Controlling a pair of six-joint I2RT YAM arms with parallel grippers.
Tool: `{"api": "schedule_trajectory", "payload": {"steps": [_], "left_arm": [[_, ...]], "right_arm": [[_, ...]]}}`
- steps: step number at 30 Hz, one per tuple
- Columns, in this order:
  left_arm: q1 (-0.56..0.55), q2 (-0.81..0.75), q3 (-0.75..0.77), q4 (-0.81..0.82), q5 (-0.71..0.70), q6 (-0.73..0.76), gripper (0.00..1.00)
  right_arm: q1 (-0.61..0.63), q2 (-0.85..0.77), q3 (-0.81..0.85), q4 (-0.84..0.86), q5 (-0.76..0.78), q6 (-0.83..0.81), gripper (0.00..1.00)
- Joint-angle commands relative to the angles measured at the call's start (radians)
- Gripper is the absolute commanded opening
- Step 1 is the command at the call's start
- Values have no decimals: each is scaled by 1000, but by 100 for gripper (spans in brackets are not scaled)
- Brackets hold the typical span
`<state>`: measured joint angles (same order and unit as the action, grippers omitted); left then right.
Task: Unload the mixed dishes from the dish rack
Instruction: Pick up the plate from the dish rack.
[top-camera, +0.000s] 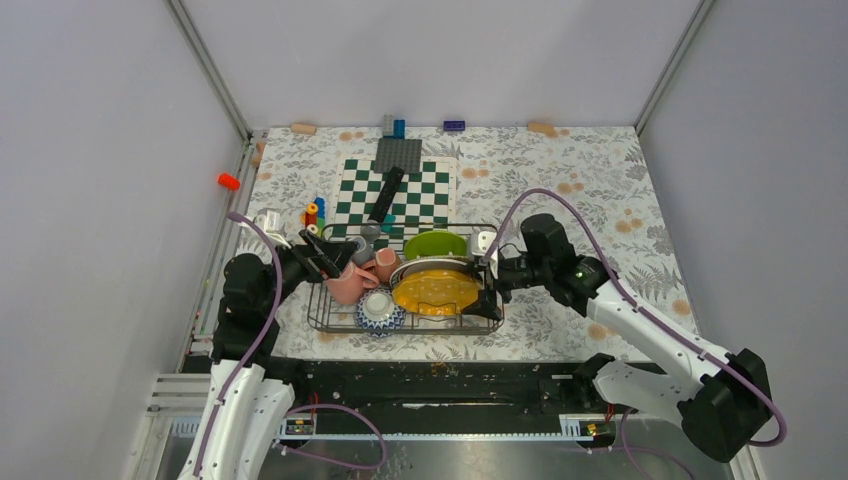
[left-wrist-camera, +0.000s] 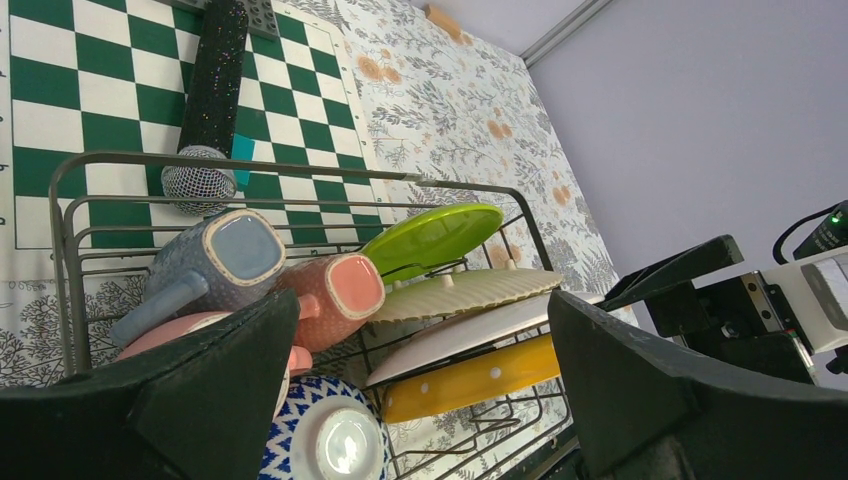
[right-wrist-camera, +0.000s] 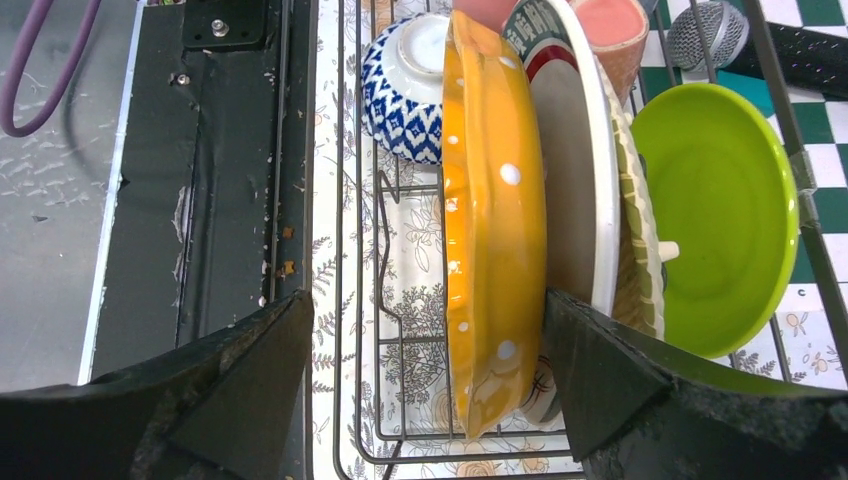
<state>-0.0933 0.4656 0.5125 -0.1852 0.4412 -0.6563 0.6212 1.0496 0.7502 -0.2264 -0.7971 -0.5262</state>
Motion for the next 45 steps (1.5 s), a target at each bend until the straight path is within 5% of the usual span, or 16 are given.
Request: {"api": "schedule_trajectory", "payload": {"steps": [1, 20, 33, 45], "left_arm": [[3, -7, -16, 54, 8, -7, 99], [3, 31, -49, 69, 19, -23, 99], [2, 28, -61, 60, 4, -42, 99], [3, 4, -50, 30, -29, -51, 99]], "right_arm": [[31, 36, 44, 26, 34, -12, 90], [69, 121, 16, 150, 137, 20, 46], [71, 64, 41, 91, 127, -27, 0], [72, -86, 29, 246, 107, -27, 0]]}}
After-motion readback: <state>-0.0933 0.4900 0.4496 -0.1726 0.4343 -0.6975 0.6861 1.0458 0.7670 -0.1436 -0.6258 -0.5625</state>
